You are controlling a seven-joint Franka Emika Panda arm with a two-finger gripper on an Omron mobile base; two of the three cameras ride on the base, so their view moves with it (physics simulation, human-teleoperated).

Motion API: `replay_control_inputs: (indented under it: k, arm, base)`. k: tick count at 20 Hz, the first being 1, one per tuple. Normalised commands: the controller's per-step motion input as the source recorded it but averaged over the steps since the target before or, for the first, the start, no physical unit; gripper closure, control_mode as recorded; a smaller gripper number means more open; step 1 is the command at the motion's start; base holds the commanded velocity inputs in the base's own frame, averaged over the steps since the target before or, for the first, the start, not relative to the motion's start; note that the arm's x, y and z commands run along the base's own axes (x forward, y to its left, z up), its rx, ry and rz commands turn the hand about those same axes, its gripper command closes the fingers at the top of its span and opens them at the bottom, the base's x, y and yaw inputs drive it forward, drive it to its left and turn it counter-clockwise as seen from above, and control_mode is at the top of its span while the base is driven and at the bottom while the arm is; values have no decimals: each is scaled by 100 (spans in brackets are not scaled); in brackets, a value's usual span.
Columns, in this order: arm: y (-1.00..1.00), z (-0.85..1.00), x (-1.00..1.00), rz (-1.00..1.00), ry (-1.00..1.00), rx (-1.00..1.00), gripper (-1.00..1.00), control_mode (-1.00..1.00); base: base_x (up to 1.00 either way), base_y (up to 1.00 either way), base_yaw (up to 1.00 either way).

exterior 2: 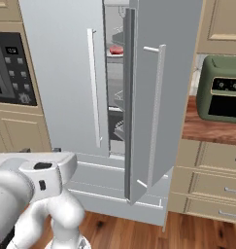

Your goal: Retrieve the steak from the fridge and place it on the saucepan with marinade on the stove.

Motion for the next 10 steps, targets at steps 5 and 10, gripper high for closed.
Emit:
replay_control_inputs:
  k: [5, 10]
  arm:
    - [57, -1, 30, 0, 12, 0, -100, -100]
    - [34, 0, 61, -2, 10, 0, -100, -100]
  base:
    - [0, 0, 0]
    - [0, 0, 0]
